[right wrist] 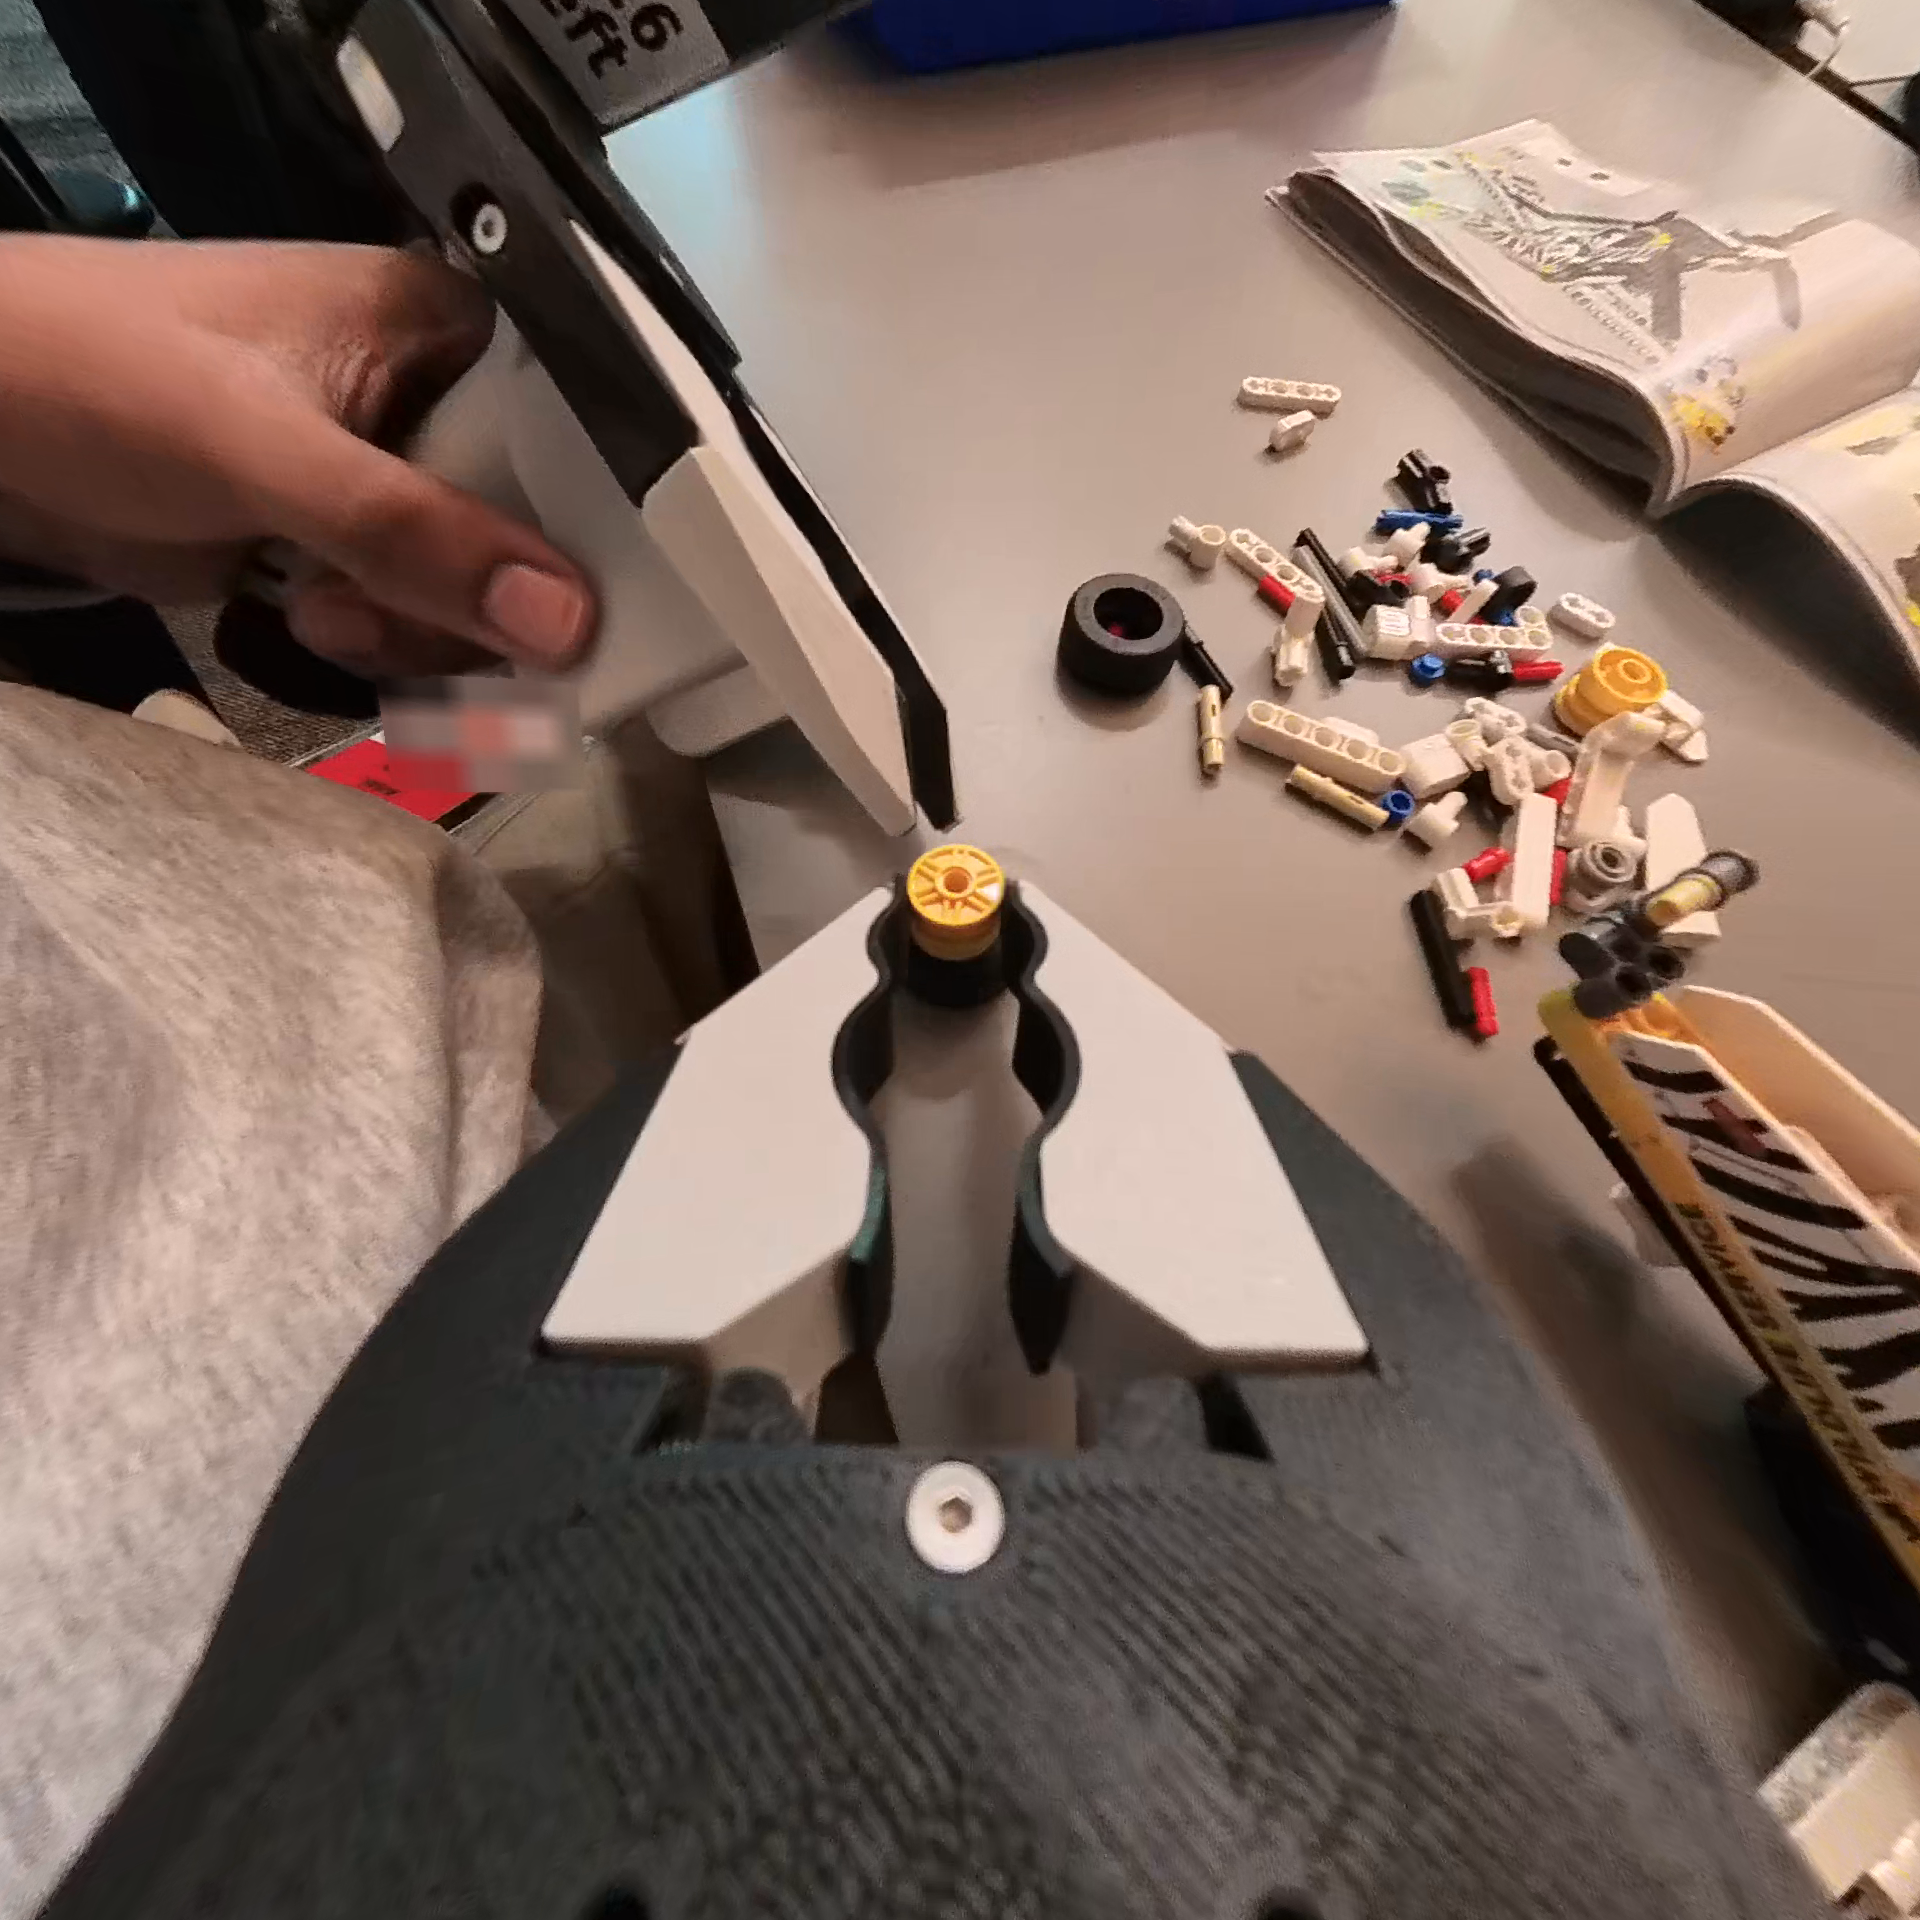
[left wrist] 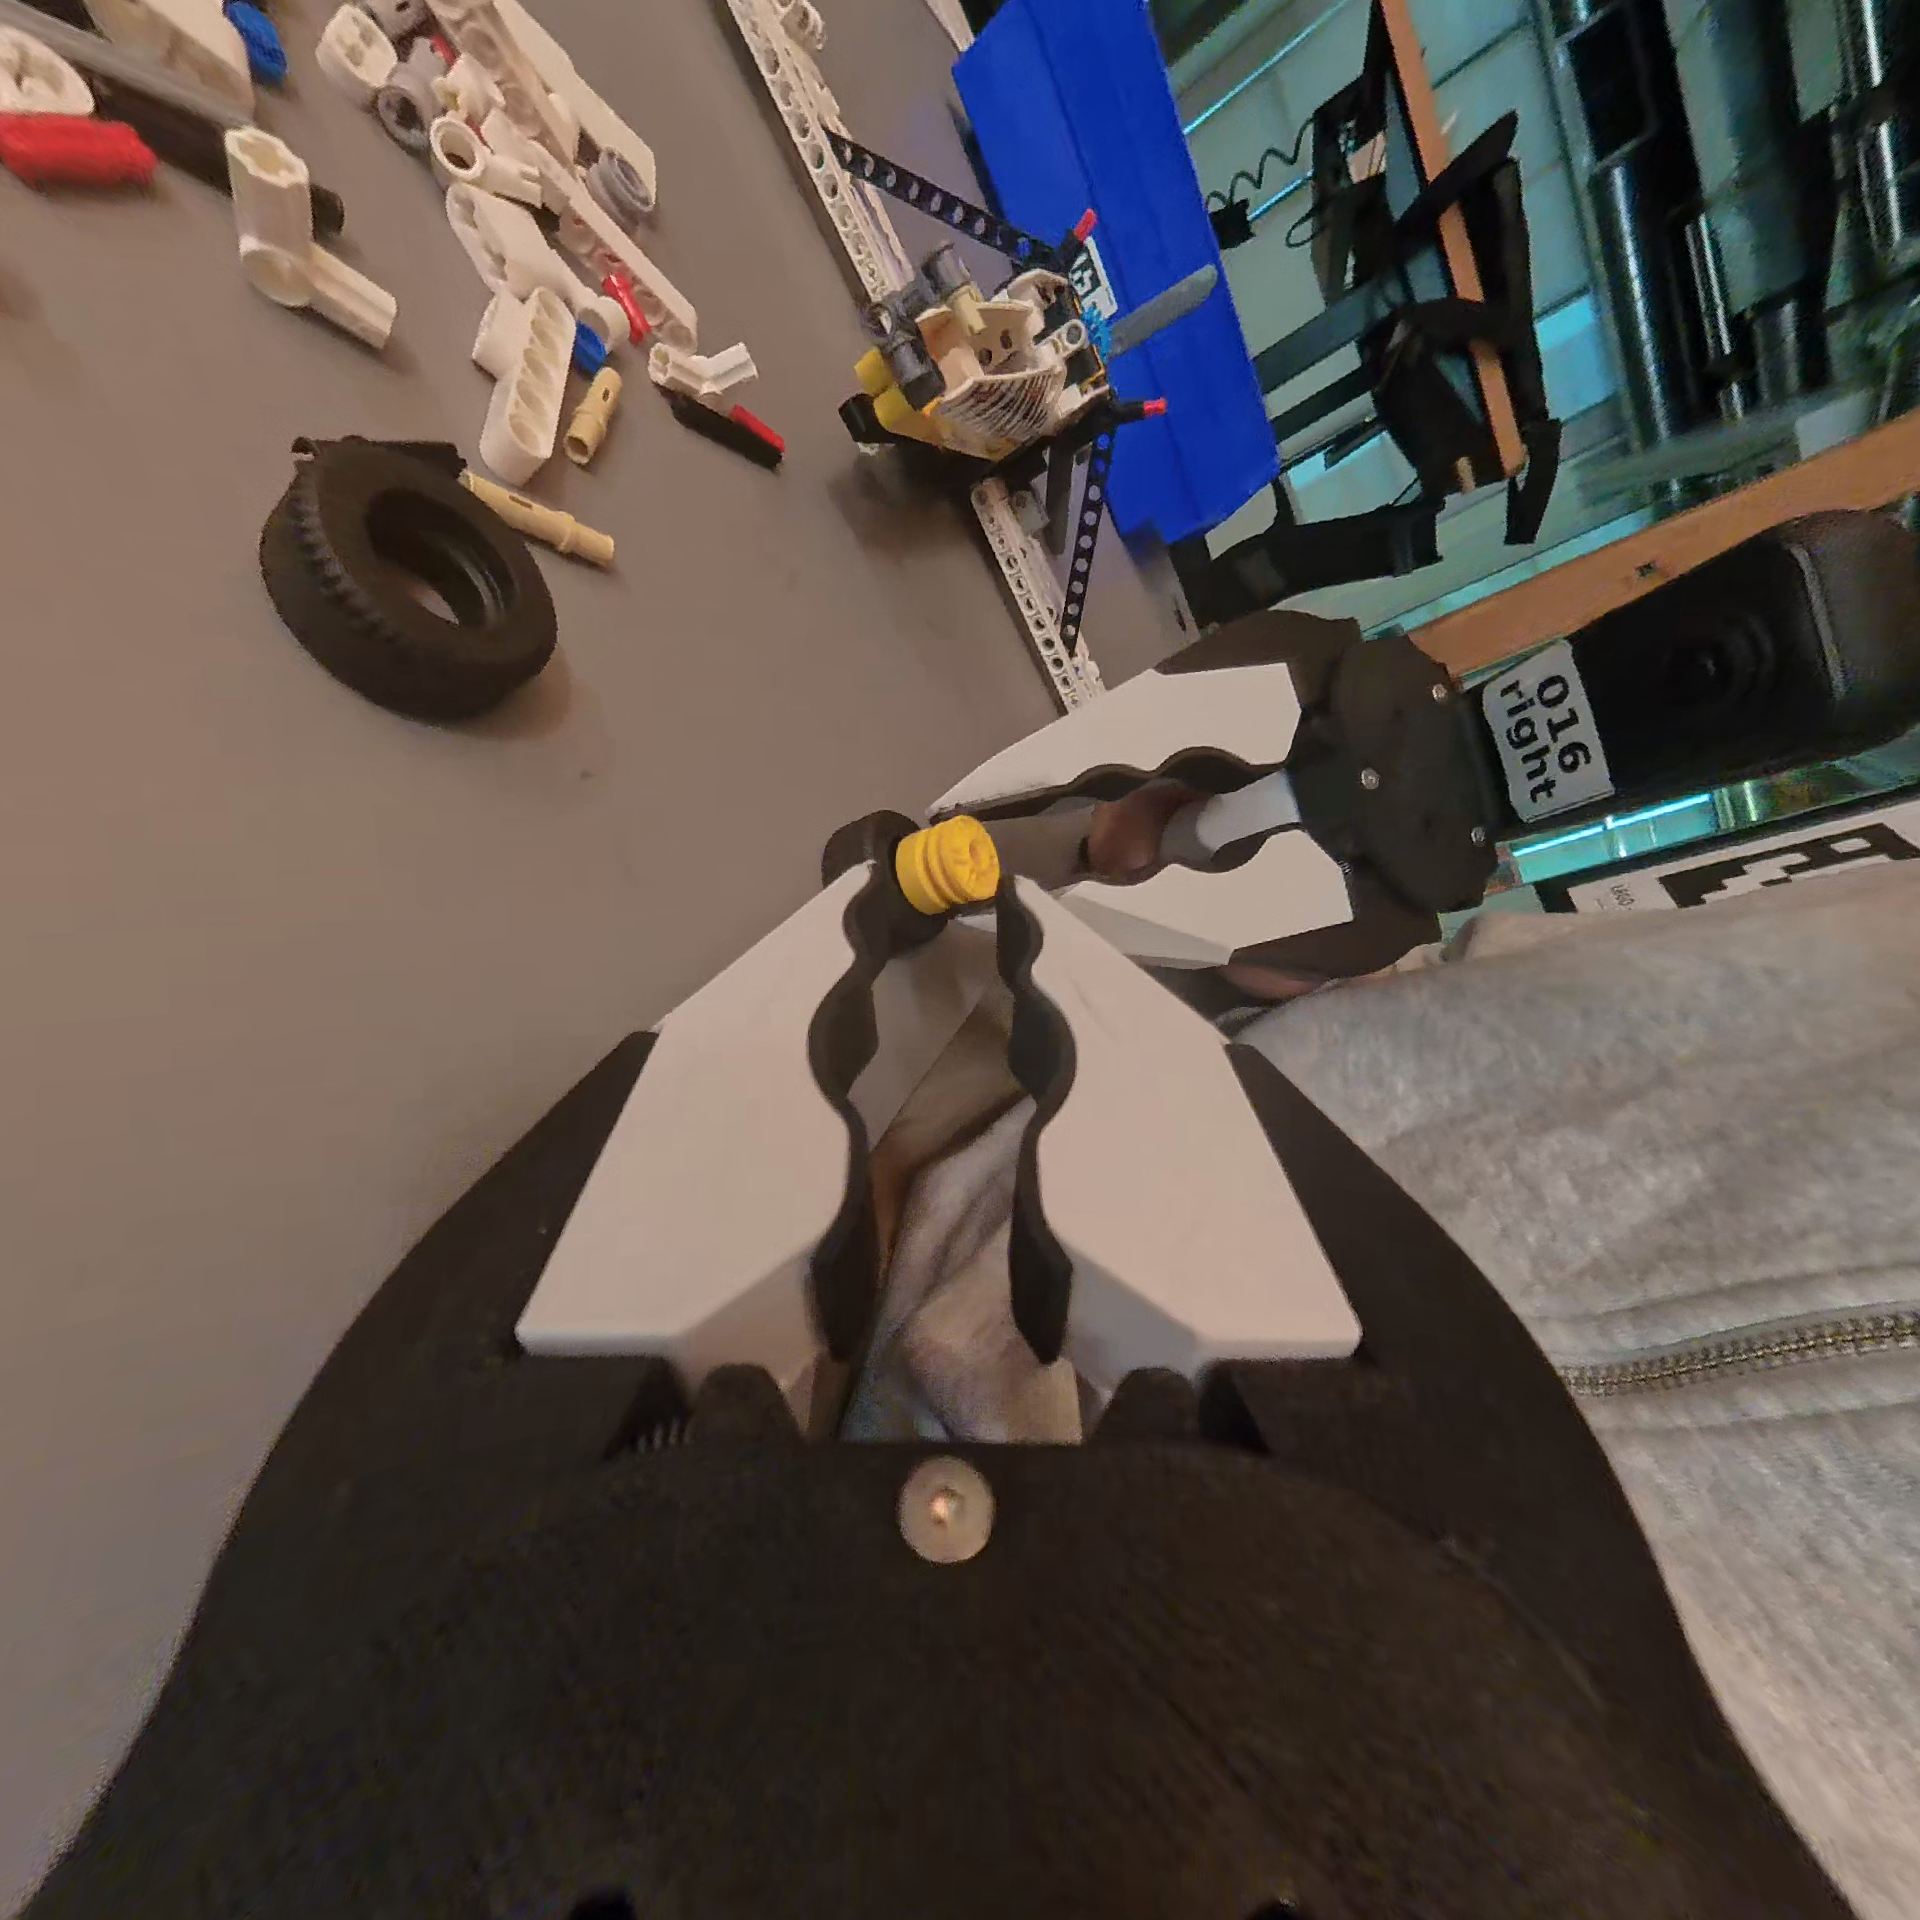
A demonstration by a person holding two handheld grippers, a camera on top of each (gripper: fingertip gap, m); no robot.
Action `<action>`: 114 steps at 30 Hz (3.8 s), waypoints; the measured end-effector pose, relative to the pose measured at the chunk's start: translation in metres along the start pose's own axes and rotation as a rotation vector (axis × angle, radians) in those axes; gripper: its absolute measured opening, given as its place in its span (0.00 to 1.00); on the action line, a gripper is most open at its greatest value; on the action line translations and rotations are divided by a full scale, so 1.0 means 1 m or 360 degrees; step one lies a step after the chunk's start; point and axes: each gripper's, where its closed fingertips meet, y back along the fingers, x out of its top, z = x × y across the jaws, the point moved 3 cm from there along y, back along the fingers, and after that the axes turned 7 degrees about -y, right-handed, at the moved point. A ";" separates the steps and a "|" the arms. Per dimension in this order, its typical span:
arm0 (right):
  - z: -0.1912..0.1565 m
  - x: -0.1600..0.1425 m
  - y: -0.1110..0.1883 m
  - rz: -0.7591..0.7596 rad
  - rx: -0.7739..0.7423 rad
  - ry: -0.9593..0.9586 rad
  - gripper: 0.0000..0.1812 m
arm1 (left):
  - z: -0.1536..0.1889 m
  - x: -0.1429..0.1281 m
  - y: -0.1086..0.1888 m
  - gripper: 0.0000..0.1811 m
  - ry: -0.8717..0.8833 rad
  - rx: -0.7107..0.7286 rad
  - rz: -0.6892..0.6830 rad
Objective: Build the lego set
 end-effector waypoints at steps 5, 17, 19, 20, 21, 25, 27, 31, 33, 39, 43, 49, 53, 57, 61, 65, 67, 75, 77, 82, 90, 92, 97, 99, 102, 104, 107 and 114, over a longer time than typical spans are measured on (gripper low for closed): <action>0.002 -0.001 -0.001 -0.0011 -0.0004 -0.0021 0.09 | 0.005 -0.004 -0.006 0.06 -0.0026 -0.0012 -0.0117; 0.002 -0.001 -0.002 -0.0026 0.0037 -0.0063 0.09 | -0.001 0.005 -0.010 0.08 0.0029 0.0011 -0.0190; 0.001 -0.001 -0.002 -0.0025 0.0028 -0.0051 0.09 | 0.000 0.005 -0.013 0.09 0.0036 -0.0004 -0.0226; 0.001 -0.001 -0.002 -0.0026 0.0028 -0.0052 0.09 | 0.000 0.005 -0.014 0.09 0.0036 -0.0001 -0.0235; 0.001 -0.001 -0.003 -0.0027 0.0031 -0.0056 0.08 | -0.001 0.006 -0.014 0.08 0.0028 0.0010 -0.0243; 0.002 -0.001 -0.002 -0.0032 0.0041 -0.0072 0.09 | -0.001 0.006 -0.014 0.04 0.0016 0.0053 -0.0295; 0.002 -0.004 -0.002 -0.0069 0.0064 -0.0101 0.09 | 0.000 0.006 -0.013 0.04 -0.0011 0.0083 -0.0317; 0.005 -0.001 0.006 -0.0029 0.0114 -0.0223 0.14 | 0.000 0.006 -0.013 0.04 -0.0019 0.0125 -0.0335; 0.004 0.001 0.009 -0.0009 0.0170 -0.0295 0.11 | 0.000 0.007 -0.013 0.04 -0.0008 0.0135 -0.0334; 0.003 0.006 0.010 0.0026 0.0315 -0.0573 0.09 | 0.003 0.007 -0.014 0.04 -0.0045 0.0199 -0.0386; 0.007 0.003 0.010 0.0004 0.0327 -0.0666 0.03 | 0.005 0.006 -0.015 0.04 -0.0037 0.0212 -0.0406; 0.009 0.003 0.009 -0.0019 0.0339 -0.0718 0.04 | 0.006 0.010 -0.014 0.04 -0.0078 0.0231 -0.0354; 0.007 0.002 0.006 -0.0051 0.0334 -0.0701 0.05 | 0.004 0.010 -0.013 0.04 -0.0106 0.0242 -0.0350; 0.008 0.002 0.004 -0.0094 0.0314 -0.0698 0.06 | 0.002 0.008 -0.013 0.04 -0.0052 0.0178 -0.0327; 0.008 0.002 0.003 -0.0115 0.0324 -0.0730 0.07 | 0.002 0.009 -0.012 0.04 0.0005 0.0117 -0.0284; 0.009 0.002 0.003 -0.0125 0.0326 -0.0749 0.06 | 0.007 0.013 -0.009 0.09 0.0007 0.0064 -0.0232; 0.008 0.003 0.002 -0.0132 0.0329 -0.0748 0.06 | 0.007 0.014 -0.005 0.09 0.0013 0.0085 -0.0233; 0.005 0.003 0.001 -0.0158 0.0381 -0.0799 0.07 | 0.001 0.003 -0.004 0.07 0.0097 0.0093 -0.0290; 0.006 0.002 0.001 -0.0157 0.0387 -0.0822 0.07 | 0.001 0.003 -0.004 0.06 0.0095 0.0089 -0.0287; 0.006 0.003 0.003 -0.0165 0.0376 -0.0826 0.06 | 0.006 0.006 -0.004 0.02 0.0060 0.0078 -0.0274; 0.009 0.003 0.008 -0.0174 0.0380 -0.0861 0.06 | 0.008 0.005 -0.009 0.03 0.0102 0.0037 -0.0285; 0.009 0.001 0.007 -0.0187 0.0401 -0.0896 0.06 | 0.005 0.001 -0.010 0.03 0.0112 0.0053 -0.0319; 0.010 0.002 0.005 -0.0205 0.0420 -0.0932 0.06 | 0.004 0.002 -0.009 0.03 0.0116 0.0065 -0.0295; 0.010 0.002 0.005 -0.0218 0.0419 -0.0906 0.05 | 0.005 0.004 -0.008 0.03 0.0078 0.0086 -0.0285; 0.010 0.004 0.004 -0.0219 0.0420 -0.0883 0.05 | 0.005 0.008 -0.006 0.02 0.0051 0.0093 -0.0251; 0.008 0.002 0.002 -0.0237 0.0439 -0.0898 0.05 | 0.004 0.008 -0.006 0.01 0.0064 0.0080 -0.0255; 0.007 0.003 0.003 -0.0236 0.0430 -0.0890 0.05 | 0.005 0.008 -0.006 0.02 0.0100 0.0051 -0.0250; 0.004 0.005 0.004 -0.0241 0.0440 -0.0855 0.02 | 0.011 0.009 -0.010 0.02 0.0106 -0.0015 -0.0257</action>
